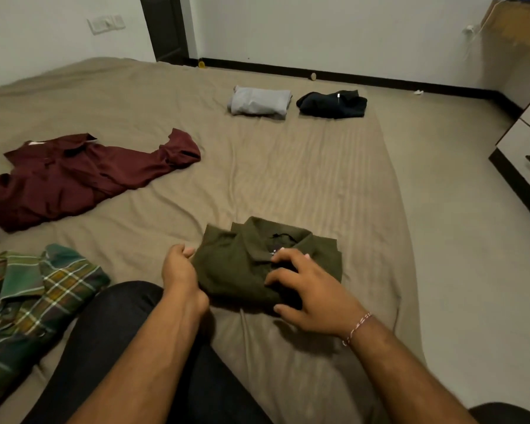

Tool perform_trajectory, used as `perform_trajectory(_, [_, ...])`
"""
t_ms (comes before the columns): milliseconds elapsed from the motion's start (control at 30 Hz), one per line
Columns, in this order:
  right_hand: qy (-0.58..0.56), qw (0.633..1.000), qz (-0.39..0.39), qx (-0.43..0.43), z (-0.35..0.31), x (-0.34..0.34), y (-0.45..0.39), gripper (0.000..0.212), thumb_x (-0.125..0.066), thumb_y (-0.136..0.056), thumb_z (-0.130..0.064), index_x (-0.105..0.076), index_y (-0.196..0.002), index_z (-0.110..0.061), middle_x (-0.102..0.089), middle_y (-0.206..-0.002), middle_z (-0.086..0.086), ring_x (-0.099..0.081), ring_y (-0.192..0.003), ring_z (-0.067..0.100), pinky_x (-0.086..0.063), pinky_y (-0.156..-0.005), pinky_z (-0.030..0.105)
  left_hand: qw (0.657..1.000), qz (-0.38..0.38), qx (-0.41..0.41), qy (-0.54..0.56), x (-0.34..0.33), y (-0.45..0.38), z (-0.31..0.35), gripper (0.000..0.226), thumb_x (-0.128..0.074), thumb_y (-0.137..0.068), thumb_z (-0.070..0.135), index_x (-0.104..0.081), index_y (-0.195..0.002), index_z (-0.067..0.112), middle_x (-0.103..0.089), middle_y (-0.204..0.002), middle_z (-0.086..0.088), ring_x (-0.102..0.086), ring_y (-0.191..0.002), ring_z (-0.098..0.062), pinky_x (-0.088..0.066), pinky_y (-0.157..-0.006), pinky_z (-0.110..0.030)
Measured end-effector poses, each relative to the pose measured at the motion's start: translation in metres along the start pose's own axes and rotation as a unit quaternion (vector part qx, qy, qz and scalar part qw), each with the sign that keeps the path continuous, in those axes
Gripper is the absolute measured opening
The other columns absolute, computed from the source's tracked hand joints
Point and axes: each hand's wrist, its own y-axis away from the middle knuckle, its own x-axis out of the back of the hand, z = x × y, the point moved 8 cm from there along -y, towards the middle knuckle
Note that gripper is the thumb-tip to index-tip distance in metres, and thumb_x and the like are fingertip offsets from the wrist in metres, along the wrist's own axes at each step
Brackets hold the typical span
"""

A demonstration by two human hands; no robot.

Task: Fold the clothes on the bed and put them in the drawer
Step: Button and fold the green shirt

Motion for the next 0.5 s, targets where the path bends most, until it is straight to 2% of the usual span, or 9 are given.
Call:
perform_trajectory(67, [-0.047,0.999,0.025,0.002,0.004,-0.003,0.000,0.034,-0.069,-0.090,-0.041,-0.059,-0.121,-0.031,-0.042,-0.138,-0.011,-0.043,-0.133,0.008,-0.043,-0.113,0.051,0.998,-0.010,-0.031,-0.061,0.005,-0.003,0.015,0.034,-0.053,-0.099,0.045,-0.066,-0.111,0.015,-0.071,-0.109,-0.011,-0.068,-0.098,-0.032,-0.057,-0.086,-0.046])
perform_trajectory(133, [-0.089,0.985,0.149,-0.024,0.006,0.012,-0.002,0.022,-0.069,-0.092,-0.030,-0.062,-0.111,-0.024,-0.051,-0.124,-0.009,-0.052,-0.121,0.010,-0.050,-0.102,0.042,0.985,-0.074,-0.058,-0.148,-0.009,0.000,0.021,0.035,-0.063,-0.095,0.046,-0.069,-0.115,0.019,-0.075,-0.108,-0.009,-0.071,-0.099,-0.028,-0.059,-0.087,-0.046])
perform_trajectory(200, [-0.075,0.942,0.296,-0.143,0.022,0.024,0.006,0.023,-0.073,-0.089,-0.028,-0.062,-0.109,-0.025,-0.052,-0.119,-0.008,-0.053,-0.116,0.013,-0.050,-0.099,0.039,0.961,-0.109,-0.079,-0.240,-0.017,-0.002,0.017,0.043,-0.074,-0.089,0.047,-0.066,-0.122,0.020,-0.074,-0.111,-0.007,-0.072,-0.101,-0.026,-0.060,-0.085,-0.044])
perform_trajectory(233, [-0.068,0.909,0.334,-0.238,0.036,0.024,0.014,0.033,-0.076,-0.085,-0.032,-0.060,-0.113,-0.027,-0.051,-0.123,-0.007,-0.051,-0.118,0.016,-0.048,-0.103,0.039,0.954,-0.118,-0.079,-0.266,-0.019,-0.003,0.012,0.045,-0.078,-0.087,0.044,-0.065,-0.122,0.019,-0.074,-0.110,-0.006,-0.072,-0.101,-0.026,-0.061,-0.085,-0.045])
perform_trajectory(267, [-0.091,0.875,0.338,-0.335,0.054,0.016,0.022,0.048,-0.080,-0.080,-0.036,-0.057,-0.122,-0.028,-0.049,-0.130,-0.005,-0.048,-0.122,0.019,-0.045,-0.107,0.040,0.949,-0.122,-0.077,-0.282,-0.020,-0.007,0.007,0.046,-0.082,-0.084,0.041,-0.067,-0.121,0.018,-0.076,-0.109,-0.005,-0.073,-0.100,-0.026,-0.061,-0.088,-0.045])
perform_trajectory(333, [-0.249,0.793,0.295,-0.471,0.084,-0.014,0.036,0.083,-0.089,-0.067,-0.045,-0.048,-0.137,-0.026,-0.047,-0.139,0.002,-0.050,-0.127,0.024,-0.045,-0.111,0.043,0.938,-0.125,-0.081,-0.313,-0.025,-0.013,-0.001,0.045,-0.088,-0.080,0.036,-0.070,-0.117,0.017,-0.078,-0.106,-0.004,-0.074,-0.099,-0.026,-0.061,-0.091,-0.045])
perform_trajectory(400, [-0.453,0.694,0.284,-0.483,0.097,-0.039,0.040,0.105,-0.096,-0.053,-0.043,-0.043,-0.141,-0.025,-0.058,-0.135,0.005,-0.063,-0.116,0.024,-0.055,-0.102,0.047,0.937,-0.128,-0.084,-0.315,-0.029,-0.022,-0.007,0.050,-0.092,-0.074,0.032,-0.072,-0.116,0.015,-0.079,-0.105,-0.005,-0.076,-0.097,-0.027,-0.061,-0.093,-0.048])
perform_trajectory(467, [-0.570,0.615,0.274,-0.471,0.100,-0.044,0.043,0.102,-0.101,-0.053,-0.030,-0.047,-0.139,-0.019,-0.070,-0.123,0.009,-0.073,-0.103,0.030,-0.062,-0.089,0.051,0.943,-0.136,-0.059,-0.298,-0.032,-0.028,-0.015,0.058,-0.095,-0.068,0.033,-0.072,-0.117,0.014,-0.079,-0.105,-0.009,-0.077,-0.094,-0.031,-0.061,-0.091,-0.053])
perform_trajectory(500, [-0.603,0.595,0.256,-0.465,0.100,-0.044,0.043,0.092,-0.100,-0.058,-0.025,-0.053,-0.136,-0.015,-0.074,-0.117,0.012,-0.075,-0.099,0.034,-0.062,-0.086,0.054,0.947,-0.145,-0.040,-0.282,-0.034,-0.028,-0.018,0.057,-0.094,-0.069,0.032,-0.072,-0.117,0.013,-0.079,-0.105,-0.011,-0.077,-0.093,-0.033,-0.061,-0.090,-0.055])
